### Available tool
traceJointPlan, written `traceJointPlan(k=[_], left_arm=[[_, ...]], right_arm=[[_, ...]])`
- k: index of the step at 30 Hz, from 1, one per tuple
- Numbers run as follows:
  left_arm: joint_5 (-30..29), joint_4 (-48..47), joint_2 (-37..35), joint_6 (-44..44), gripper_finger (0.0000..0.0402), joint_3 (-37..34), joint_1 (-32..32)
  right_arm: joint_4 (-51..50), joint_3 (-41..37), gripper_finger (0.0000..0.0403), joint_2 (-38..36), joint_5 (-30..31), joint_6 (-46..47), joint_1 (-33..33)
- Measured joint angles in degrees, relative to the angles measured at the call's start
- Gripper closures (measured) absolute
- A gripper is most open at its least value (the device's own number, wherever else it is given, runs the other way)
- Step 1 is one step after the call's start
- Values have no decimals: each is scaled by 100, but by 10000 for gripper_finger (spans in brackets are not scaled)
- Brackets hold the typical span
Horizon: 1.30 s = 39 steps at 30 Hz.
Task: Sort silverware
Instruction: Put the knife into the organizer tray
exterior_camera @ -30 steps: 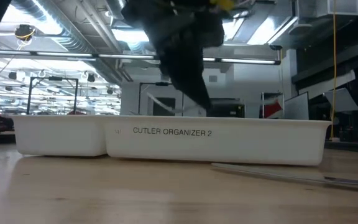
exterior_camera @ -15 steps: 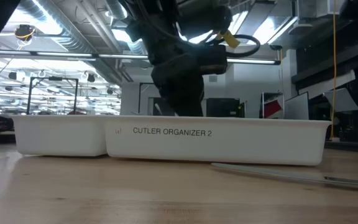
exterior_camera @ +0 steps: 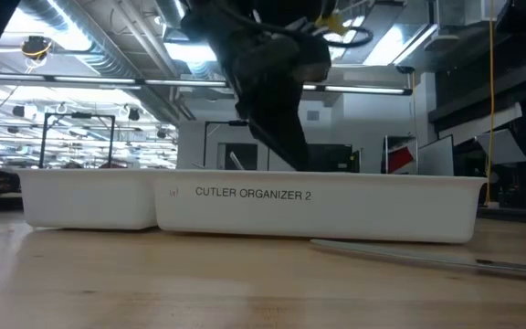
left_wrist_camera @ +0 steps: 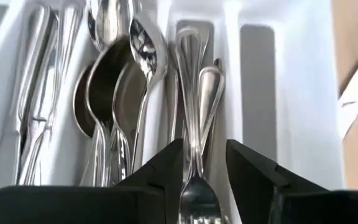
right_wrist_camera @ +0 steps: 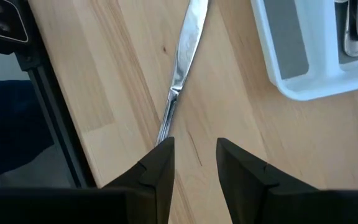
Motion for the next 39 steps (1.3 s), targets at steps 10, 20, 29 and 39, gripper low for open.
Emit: traceJointPlan(k=[10,20,29,39], left_arm=[[73,-54,-537,26,290,1,-69],[173,-511,-1272,-4,290,3,-129],[309,-1546,-1770,-13,290,3,-423],[309,-2167,-1895,-73,290,1,-821]], right_arm=[[10,0,283,0,-2,69,0],[54,-193,283,24,154,812,0],[746,-731,283,26,430,1361,-2],[2109,-1182,283,95,454,1505,-2]])
